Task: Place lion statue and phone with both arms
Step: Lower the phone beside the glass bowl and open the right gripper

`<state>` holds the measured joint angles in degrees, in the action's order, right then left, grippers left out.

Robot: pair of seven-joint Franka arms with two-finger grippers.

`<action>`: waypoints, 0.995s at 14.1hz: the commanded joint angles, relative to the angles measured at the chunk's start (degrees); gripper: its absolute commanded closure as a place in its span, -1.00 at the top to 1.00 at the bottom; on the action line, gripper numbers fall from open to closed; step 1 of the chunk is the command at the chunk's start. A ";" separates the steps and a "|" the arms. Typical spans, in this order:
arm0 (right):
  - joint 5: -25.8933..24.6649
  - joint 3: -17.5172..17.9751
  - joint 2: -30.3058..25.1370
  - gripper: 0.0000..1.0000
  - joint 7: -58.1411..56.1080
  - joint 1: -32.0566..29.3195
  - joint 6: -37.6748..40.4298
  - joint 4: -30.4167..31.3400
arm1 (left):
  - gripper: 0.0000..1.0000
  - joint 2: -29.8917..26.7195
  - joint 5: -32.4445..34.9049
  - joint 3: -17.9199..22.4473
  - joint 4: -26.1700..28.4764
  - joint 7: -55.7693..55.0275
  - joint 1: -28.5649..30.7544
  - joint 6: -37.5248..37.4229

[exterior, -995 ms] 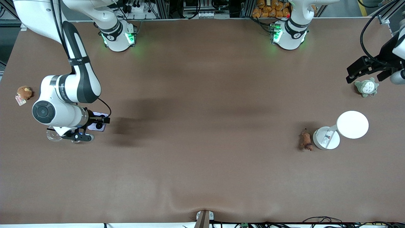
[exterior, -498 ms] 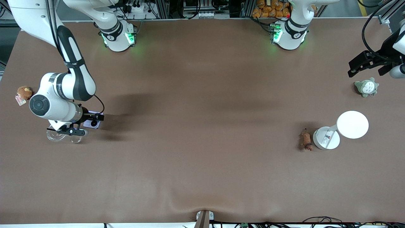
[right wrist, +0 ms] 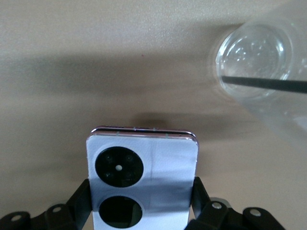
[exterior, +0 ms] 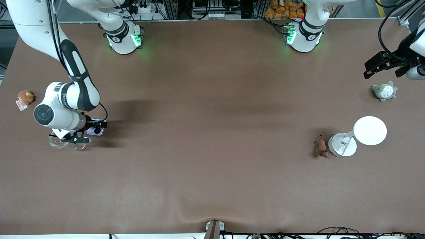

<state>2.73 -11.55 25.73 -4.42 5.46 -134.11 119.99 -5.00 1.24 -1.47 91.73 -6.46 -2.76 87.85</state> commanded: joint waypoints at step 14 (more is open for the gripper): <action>-0.62 1.09 1.87 0.67 -3.23 -3.00 -0.27 -1.07 | 1.00 -2.91 -0.97 -0.20 2.58 1.27 0.12 -0.14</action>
<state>2.71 -11.55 27.39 -6.47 4.22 -136.53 119.23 -5.85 1.23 -1.61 92.65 -6.45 -2.87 87.85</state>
